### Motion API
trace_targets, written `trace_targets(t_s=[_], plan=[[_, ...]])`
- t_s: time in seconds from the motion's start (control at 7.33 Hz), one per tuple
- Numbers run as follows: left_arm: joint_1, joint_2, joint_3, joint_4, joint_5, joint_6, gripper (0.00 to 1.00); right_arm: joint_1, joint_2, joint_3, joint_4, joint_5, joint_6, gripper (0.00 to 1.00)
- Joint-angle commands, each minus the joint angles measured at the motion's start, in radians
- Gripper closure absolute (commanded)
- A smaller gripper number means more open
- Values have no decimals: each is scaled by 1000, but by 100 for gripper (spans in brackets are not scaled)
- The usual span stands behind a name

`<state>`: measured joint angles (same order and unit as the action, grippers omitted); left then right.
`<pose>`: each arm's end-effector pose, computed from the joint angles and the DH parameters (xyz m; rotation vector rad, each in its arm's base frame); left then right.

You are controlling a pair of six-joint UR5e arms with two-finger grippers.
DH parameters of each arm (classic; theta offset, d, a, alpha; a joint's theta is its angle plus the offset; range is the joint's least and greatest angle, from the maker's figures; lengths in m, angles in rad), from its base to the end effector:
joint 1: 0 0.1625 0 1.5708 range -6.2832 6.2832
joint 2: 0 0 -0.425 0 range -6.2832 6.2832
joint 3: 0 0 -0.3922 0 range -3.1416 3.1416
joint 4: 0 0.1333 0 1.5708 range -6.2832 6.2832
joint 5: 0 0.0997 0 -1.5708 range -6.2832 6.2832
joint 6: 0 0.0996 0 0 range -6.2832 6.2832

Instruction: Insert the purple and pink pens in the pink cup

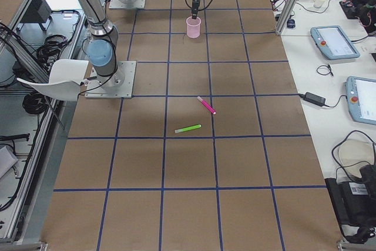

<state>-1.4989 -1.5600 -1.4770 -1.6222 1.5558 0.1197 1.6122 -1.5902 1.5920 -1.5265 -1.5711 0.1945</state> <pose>-0.0992 -0.4987 0.5343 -0.0754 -3.1297 0.0851 0.1530 -0.4730 0.4826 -0.2397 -3.1259 -0.0717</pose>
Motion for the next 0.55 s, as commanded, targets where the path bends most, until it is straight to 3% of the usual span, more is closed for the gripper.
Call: trace_targets(t_s=[0.0,0.41], plan=[[0,0,-2,1,1,0,0,0,-2,-1,8,-1,5,0],[0,0,-3,2,1,0,0,-95,9,2,9,9,23,0]])
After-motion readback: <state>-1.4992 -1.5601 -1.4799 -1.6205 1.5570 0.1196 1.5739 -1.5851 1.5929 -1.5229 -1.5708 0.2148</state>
